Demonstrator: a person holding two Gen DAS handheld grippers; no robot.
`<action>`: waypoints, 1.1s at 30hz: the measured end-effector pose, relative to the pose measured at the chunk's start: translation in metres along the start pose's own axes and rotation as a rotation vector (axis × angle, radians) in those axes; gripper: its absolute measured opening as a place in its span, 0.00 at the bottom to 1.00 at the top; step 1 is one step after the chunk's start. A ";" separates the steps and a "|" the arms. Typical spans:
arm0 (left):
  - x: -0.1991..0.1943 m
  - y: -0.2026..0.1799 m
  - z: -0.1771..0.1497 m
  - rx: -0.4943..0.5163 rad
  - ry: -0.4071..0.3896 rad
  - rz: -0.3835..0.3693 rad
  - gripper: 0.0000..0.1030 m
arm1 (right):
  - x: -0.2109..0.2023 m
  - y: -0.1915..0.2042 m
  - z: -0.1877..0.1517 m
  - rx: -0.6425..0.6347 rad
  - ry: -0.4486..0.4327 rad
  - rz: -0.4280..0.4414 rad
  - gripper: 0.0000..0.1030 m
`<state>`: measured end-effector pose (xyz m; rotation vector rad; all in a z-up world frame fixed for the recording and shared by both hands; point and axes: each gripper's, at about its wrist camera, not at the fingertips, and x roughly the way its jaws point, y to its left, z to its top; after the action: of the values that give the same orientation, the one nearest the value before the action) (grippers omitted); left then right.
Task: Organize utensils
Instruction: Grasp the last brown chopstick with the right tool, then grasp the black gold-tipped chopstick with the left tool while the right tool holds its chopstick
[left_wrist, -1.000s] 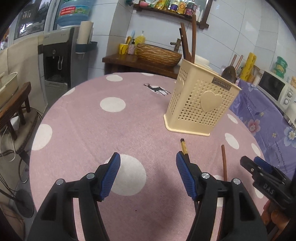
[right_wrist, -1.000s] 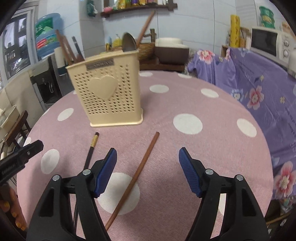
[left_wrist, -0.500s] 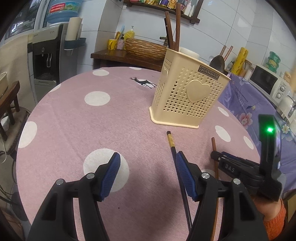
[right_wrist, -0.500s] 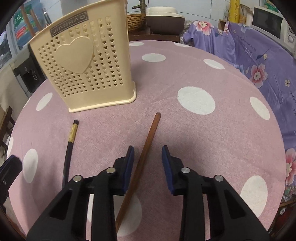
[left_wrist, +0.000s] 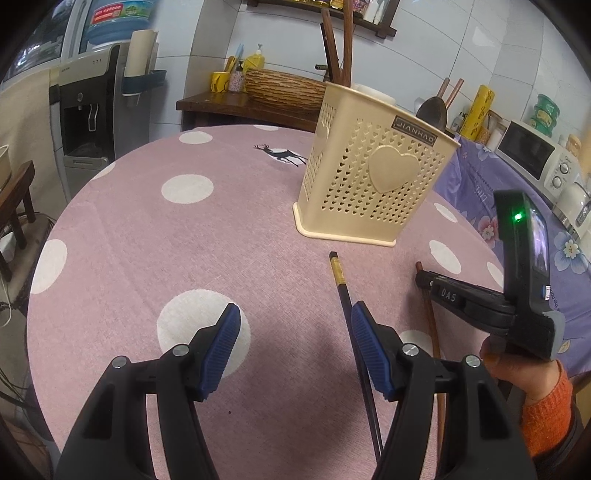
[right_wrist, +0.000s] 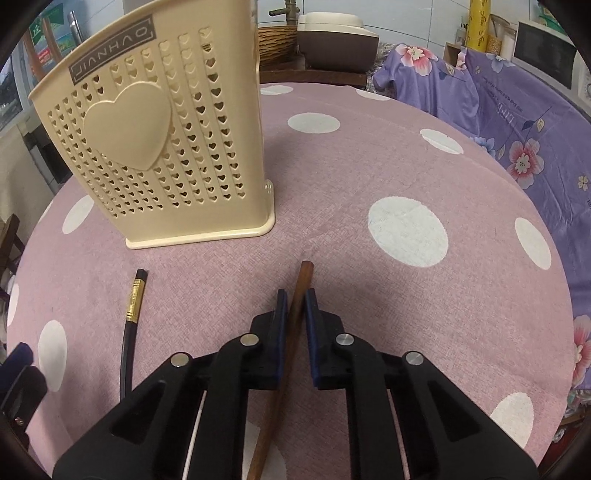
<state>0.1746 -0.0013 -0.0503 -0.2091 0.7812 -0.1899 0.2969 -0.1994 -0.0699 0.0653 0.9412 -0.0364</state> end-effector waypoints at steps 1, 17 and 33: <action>0.002 -0.002 0.000 0.007 0.009 -0.002 0.61 | -0.001 -0.003 0.000 0.013 0.003 0.017 0.09; 0.060 -0.046 0.013 0.102 0.166 0.020 0.46 | -0.046 -0.009 -0.012 0.030 -0.071 0.212 0.08; 0.083 -0.068 0.026 0.200 0.162 0.183 0.09 | -0.071 -0.020 -0.017 0.004 -0.154 0.259 0.08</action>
<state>0.2446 -0.0841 -0.0717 0.0677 0.9310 -0.1116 0.2404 -0.2177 -0.0227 0.1853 0.7728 0.1937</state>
